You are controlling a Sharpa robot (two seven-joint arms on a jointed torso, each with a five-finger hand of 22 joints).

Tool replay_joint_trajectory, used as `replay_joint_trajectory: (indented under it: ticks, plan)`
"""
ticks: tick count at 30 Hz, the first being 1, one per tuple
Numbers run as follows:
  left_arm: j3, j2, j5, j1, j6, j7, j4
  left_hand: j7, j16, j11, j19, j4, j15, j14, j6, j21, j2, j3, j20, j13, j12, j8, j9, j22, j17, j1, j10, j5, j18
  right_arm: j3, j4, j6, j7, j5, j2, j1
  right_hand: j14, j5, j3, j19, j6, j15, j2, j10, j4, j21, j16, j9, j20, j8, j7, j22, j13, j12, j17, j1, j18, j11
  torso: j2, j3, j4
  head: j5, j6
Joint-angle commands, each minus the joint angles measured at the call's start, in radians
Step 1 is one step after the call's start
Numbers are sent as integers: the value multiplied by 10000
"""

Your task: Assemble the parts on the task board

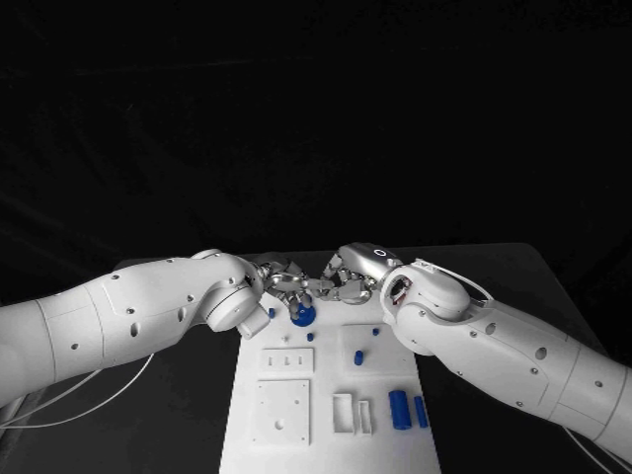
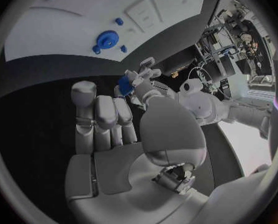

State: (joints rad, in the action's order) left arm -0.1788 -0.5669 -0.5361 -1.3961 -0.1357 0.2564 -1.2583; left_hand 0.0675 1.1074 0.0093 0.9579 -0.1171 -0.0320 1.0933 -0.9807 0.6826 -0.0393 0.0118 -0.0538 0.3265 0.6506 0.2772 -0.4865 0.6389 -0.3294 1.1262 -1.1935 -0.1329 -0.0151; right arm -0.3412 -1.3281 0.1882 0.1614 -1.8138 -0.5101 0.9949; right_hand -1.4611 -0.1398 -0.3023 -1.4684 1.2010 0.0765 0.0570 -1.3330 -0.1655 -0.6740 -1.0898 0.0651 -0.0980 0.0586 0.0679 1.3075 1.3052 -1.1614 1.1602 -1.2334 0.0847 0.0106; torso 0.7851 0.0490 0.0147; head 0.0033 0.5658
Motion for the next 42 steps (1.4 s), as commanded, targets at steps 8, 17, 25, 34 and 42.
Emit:
replay_joint_trajectory:
  ticks: [8,17,25,34,42]
  plan:
    - [6,51,463,-22,329,139,-2,-15,-3,-81,143,775,-36,0,-178,-275,742,-368,-6,-25,-57,-236,20,327,-23,254,-27,-235,55,6,2,-284,66,-205,58,2,26,-67,-12,-504,-35,72,7,17,65,-10,-12,12,-67,39,-37,206,5,24,-4,95,-29,57,7,-1,2,33,16]
    - [7,70,584,-23,340,123,23,-68,24,-120,167,1007,-62,33,-270,-347,1027,-379,-27,-39,-84,-245,22,475,-46,445,-76,-408,65,16,9,-382,66,-221,70,2,25,-83,-15,-502,-22,73,8,24,80,-6,-7,15,-68,42,-40,194,0,31,-3,86,-30,59,12,2,2,60,20]
    - [8,118,630,-23,379,129,68,-101,33,-142,172,1155,-78,32,-304,-370,1218,-277,-43,-50,-108,-242,0,538,-61,680,-90,-509,75,23,-15,-435,66,-226,86,2,25,-83,-15,-502,-22,73,8,24,80,-6,-7,15,-68,42,-40,194,0,31,-3,86,-30,59,13,15,-9,71,25]
    - [7,207,606,-22,501,184,221,-158,33,-170,158,1611,-101,22,-339,-378,1573,73,-72,-110,-220,-315,5,694,-84,1345,-117,-1202,76,28,-22,-429,67,-227,106,2,25,-83,-15,-502,-22,73,8,24,80,-6,-7,15,-68,42,-40,194,0,31,-3,86,-30,59,22,14,-3,61,44]
    - [6,265,541,-22,590,237,288,-162,26,-176,124,1877,-109,30,-355,-364,1657,265,-80,-182,-346,-380,-28,887,-97,1387,-173,-1882,55,29,-17,-437,68,-227,129,2,27,-89,-6,-503,-21,79,2,29,85,-17,-1,14,-74,42,-42,188,-1,33,-1,82,-30,59,20,18,2,62,55]
